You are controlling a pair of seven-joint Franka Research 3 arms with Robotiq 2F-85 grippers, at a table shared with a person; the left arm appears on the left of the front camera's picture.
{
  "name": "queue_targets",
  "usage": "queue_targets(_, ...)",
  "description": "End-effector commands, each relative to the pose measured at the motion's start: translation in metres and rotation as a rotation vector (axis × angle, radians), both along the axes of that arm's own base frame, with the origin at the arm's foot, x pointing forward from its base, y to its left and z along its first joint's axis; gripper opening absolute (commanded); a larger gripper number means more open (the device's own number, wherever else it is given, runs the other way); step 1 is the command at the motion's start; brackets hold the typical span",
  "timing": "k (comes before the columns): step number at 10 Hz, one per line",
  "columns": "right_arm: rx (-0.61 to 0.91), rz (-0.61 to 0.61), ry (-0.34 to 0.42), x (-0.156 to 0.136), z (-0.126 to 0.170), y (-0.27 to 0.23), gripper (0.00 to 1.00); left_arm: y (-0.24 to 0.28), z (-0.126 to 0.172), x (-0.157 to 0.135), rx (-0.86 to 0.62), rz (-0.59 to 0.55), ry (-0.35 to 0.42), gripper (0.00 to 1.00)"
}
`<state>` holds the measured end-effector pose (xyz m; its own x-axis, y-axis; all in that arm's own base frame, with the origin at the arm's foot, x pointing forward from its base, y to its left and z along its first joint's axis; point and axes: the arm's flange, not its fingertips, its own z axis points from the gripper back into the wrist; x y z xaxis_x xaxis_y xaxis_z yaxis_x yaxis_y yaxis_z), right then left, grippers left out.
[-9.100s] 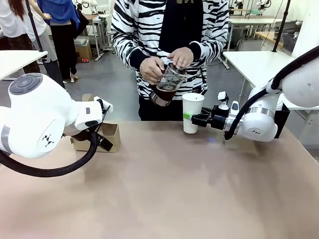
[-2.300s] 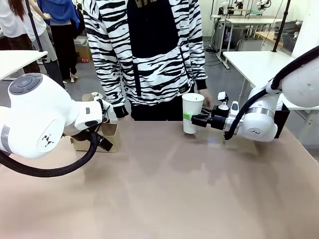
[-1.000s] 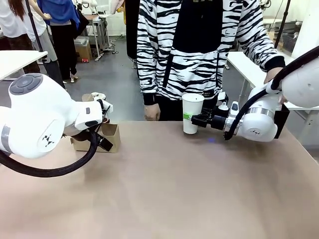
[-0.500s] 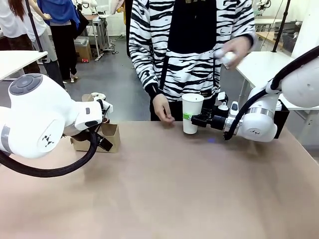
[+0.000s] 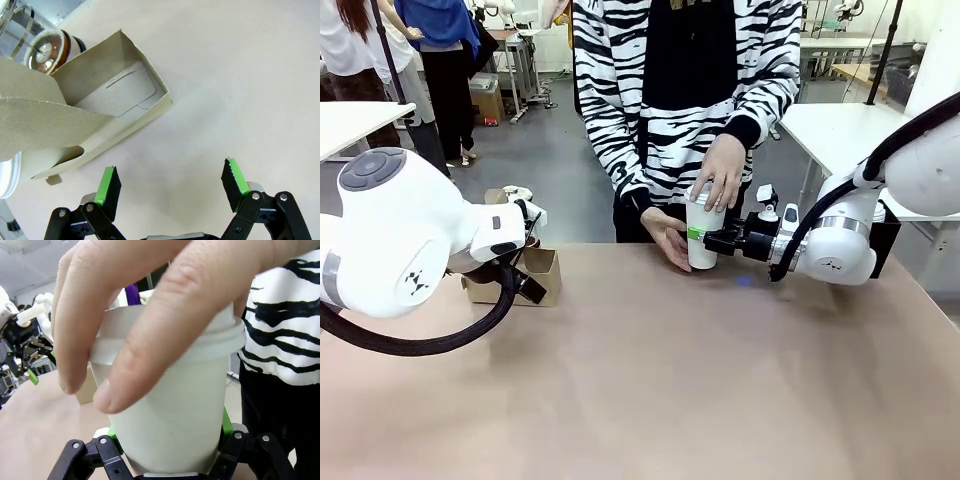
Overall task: Pour a drink into a cup and package it in a carrier.
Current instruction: When a person places the Paper Cup Lid on the 600 ml Paper Cup , lift the 600 ml Paper Cup.
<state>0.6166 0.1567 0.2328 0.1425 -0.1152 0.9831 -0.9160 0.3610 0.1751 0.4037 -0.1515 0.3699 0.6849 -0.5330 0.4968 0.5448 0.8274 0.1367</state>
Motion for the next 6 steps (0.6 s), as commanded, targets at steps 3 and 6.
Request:
queue_targets(3, -0.004, 0.001, -0.013, -0.0018, 0.0027, 0.0016, 0.80, 0.0000, 0.0004, -0.0003, -0.002, -0.001, 0.000, 1.00)
queue_targets(6, -0.004, 0.001, -0.013, -0.0018, 0.0027, 0.0016, 0.80, 0.0000, 0.0004, -0.0003, -0.002, -0.001, 0.000, 1.00)
